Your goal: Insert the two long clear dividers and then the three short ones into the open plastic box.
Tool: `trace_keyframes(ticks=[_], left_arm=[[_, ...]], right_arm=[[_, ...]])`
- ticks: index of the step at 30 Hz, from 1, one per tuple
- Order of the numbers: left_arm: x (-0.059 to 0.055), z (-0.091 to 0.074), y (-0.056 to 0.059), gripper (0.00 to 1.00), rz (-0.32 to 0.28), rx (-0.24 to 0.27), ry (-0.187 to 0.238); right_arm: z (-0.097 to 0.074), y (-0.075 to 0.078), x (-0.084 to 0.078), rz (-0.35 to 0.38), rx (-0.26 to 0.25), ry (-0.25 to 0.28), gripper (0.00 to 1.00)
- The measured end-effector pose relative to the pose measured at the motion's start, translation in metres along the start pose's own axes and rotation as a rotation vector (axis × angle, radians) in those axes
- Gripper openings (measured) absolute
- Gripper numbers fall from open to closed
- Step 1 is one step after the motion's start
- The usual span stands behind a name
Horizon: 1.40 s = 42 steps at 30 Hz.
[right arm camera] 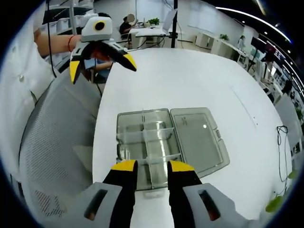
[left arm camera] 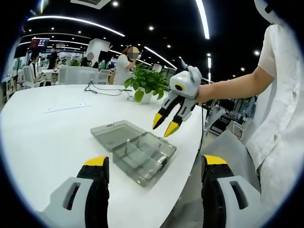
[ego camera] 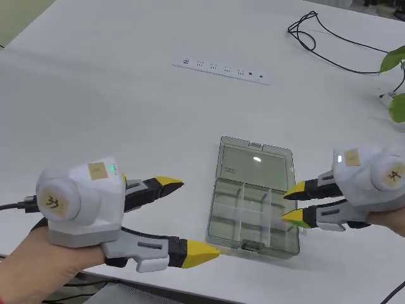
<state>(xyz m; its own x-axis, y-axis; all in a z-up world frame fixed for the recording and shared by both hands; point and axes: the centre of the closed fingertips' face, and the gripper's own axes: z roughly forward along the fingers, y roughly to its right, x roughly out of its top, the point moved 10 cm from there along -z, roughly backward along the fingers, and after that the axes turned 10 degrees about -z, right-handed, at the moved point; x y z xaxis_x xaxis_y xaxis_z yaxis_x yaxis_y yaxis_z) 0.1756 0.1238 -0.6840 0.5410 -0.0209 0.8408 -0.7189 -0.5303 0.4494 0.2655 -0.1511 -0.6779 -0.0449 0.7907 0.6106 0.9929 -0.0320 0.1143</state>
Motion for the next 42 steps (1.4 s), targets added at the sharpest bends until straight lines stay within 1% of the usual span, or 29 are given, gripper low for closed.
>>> trace_keyframes(ticks=[1, 4, 5, 7, 9, 10, 13, 14, 17, 18, 19, 23, 27, 30, 42], left_arm=[[0.000, 0.000, 0.000, 0.82, 0.000, 0.001, -0.001], [0.000, -0.002, -0.002, 0.86, 0.011, 0.003, -0.006], [0.000, -0.003, -0.003, 0.87, 0.012, 0.003, -0.012], [0.000, -0.004, -0.005, 0.88, 0.012, 0.002, -0.016], [0.000, -0.005, -0.006, 0.91, 0.014, 0.007, -0.017], [0.000, -0.005, -0.007, 0.94, 0.014, 0.007, -0.017], [0.001, -0.005, -0.007, 0.96, 0.021, 0.002, -0.018], [0.000, -0.005, -0.007, 0.97, 0.024, 0.000, -0.022], [-0.001, -0.003, -0.008, 1.00, 0.025, -0.008, -0.028], [-0.002, -0.003, -0.008, 1.00, 0.025, -0.009, -0.029], [-0.002, -0.003, -0.008, 1.00, 0.028, -0.010, -0.029], [-0.003, -0.002, -0.009, 1.00, 0.034, -0.008, -0.041], [-0.004, -0.001, -0.010, 1.00, 0.033, -0.008, -0.047], [-0.006, -0.001, -0.010, 1.00, 0.034, -0.007, -0.052], [-0.010, -0.001, -0.008, 1.00, 0.036, -0.006, -0.065]], right_arm=[[-0.006, -0.002, 0.000, 0.018, -0.025, 0.014, 0.29], [-0.018, -0.009, -0.003, 0.045, -0.073, 0.025, 0.35], [-0.022, -0.011, -0.005, 0.058, -0.089, 0.030, 0.38], [-0.032, -0.018, -0.010, 0.099, -0.144, 0.051, 0.43], [-0.038, -0.024, -0.016, 0.131, -0.173, 0.059, 0.46], [-0.040, -0.027, -0.019, 0.149, -0.187, 0.063, 0.48], [-0.045, -0.037, -0.028, 0.183, -0.218, 0.068, 0.53], [-0.047, -0.041, -0.032, 0.200, -0.235, 0.076, 0.54], [-0.048, -0.049, -0.038, 0.245, -0.263, 0.087, 0.59], [-0.047, -0.054, -0.040, 0.265, -0.278, 0.092, 0.61], [-0.047, -0.055, -0.045, 0.274, -0.287, 0.098, 0.63], [-0.049, -0.064, -0.056, 0.332, -0.320, 0.127, 0.65], [-0.053, -0.070, -0.061, 0.379, -0.343, 0.154, 0.66], [-0.054, -0.072, -0.063, 0.385, -0.348, 0.154, 0.66], [-0.055, -0.077, -0.059, 0.377, -0.347, 0.152, 0.68]])
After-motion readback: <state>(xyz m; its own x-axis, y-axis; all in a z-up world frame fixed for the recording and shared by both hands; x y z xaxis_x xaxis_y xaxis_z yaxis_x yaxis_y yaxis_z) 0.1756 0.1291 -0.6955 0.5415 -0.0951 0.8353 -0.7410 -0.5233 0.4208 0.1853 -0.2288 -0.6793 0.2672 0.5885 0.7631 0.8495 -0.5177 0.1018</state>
